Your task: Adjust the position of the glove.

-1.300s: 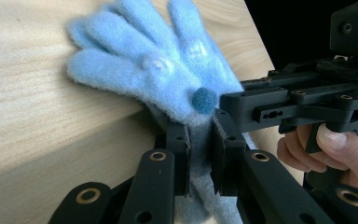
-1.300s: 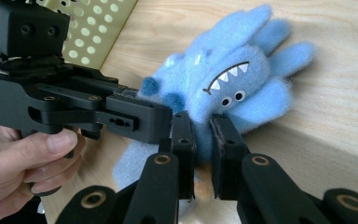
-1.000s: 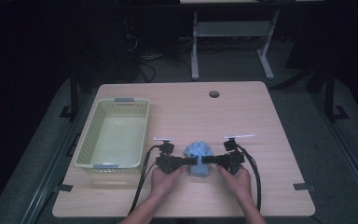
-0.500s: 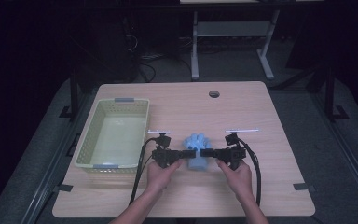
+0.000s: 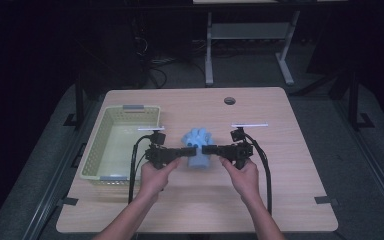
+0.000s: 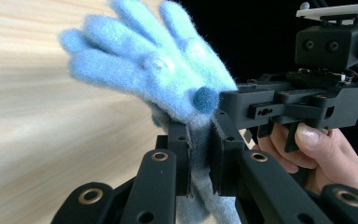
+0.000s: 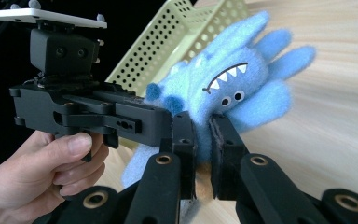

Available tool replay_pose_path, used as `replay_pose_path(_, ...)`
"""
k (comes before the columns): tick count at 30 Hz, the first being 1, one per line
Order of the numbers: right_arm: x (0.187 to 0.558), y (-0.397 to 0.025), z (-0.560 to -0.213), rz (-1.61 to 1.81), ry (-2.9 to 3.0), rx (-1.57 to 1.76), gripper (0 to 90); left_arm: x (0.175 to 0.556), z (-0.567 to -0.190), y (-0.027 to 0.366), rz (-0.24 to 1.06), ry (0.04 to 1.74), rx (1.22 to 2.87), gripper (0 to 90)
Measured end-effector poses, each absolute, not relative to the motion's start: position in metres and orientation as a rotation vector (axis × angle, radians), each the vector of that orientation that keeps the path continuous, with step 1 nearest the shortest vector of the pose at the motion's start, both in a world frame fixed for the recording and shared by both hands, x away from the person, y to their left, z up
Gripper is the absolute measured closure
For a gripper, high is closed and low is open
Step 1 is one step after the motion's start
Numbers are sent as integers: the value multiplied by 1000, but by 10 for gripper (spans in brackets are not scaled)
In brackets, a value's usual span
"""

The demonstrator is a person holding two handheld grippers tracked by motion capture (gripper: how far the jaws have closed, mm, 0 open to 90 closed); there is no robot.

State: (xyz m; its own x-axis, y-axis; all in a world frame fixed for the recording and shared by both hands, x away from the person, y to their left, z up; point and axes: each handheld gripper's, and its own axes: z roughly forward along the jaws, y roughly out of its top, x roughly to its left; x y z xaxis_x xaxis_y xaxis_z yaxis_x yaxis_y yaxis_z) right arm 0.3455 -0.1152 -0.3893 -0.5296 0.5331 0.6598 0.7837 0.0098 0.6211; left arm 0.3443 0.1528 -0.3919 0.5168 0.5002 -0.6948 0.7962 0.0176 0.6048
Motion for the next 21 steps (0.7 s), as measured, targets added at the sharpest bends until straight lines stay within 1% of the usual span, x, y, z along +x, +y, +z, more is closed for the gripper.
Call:
replay_pose_path(10, 360, -76, -369, -1551, -2054, -1302, 822, 346, -372, 192, -267, 1129, 1607, 803)
replay_pose_path(21, 372, -32, -354, -1569, -2058, -1222, 822, 345, -355, 238, -212, 1149, 1578, 803)
